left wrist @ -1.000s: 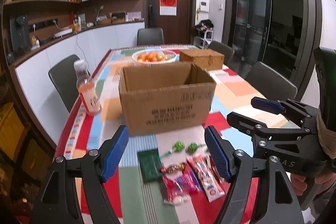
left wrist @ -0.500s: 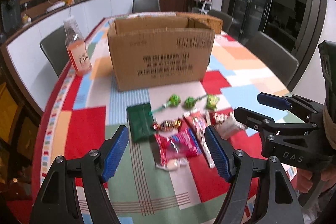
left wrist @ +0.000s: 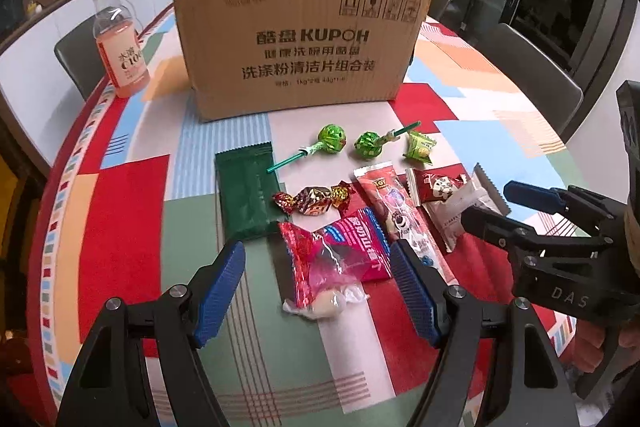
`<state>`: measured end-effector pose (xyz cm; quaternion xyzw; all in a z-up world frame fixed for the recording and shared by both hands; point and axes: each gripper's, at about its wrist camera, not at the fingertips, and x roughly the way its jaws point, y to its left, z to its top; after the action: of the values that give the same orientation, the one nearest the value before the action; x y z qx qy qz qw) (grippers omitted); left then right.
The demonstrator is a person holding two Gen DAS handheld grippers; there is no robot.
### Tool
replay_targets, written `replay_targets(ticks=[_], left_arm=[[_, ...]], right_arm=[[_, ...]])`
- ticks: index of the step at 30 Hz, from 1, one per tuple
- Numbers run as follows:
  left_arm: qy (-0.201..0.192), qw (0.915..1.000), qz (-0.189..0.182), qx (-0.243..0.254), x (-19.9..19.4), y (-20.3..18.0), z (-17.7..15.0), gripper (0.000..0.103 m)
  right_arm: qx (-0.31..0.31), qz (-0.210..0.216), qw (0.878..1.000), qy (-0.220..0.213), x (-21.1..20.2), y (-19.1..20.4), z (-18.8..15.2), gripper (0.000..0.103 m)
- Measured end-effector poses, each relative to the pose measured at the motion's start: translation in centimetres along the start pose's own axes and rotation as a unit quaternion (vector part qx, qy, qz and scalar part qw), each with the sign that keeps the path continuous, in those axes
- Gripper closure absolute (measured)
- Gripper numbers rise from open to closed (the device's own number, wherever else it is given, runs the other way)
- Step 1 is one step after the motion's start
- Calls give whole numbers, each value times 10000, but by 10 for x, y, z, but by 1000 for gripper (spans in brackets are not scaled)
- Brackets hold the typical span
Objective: Organize snacks
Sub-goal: 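Return both tools to the snacks and lower over the pink bag and silver snack, then grasp the pink candy bag with the left tool while the right grasps the silver snack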
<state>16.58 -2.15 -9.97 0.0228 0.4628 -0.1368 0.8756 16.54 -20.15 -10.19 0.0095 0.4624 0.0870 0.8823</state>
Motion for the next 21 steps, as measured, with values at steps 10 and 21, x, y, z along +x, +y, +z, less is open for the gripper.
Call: replay_targets(ticks=[10,21], left_arm=[[318,9991,-167,-217,32,6,0,29],[466,9974,-451,-305,47,4,-1,49]], right_arm=[[186,158,9992,311,26,-5,-3,37],[277,358,9979,464,38,-7,-3,58]])
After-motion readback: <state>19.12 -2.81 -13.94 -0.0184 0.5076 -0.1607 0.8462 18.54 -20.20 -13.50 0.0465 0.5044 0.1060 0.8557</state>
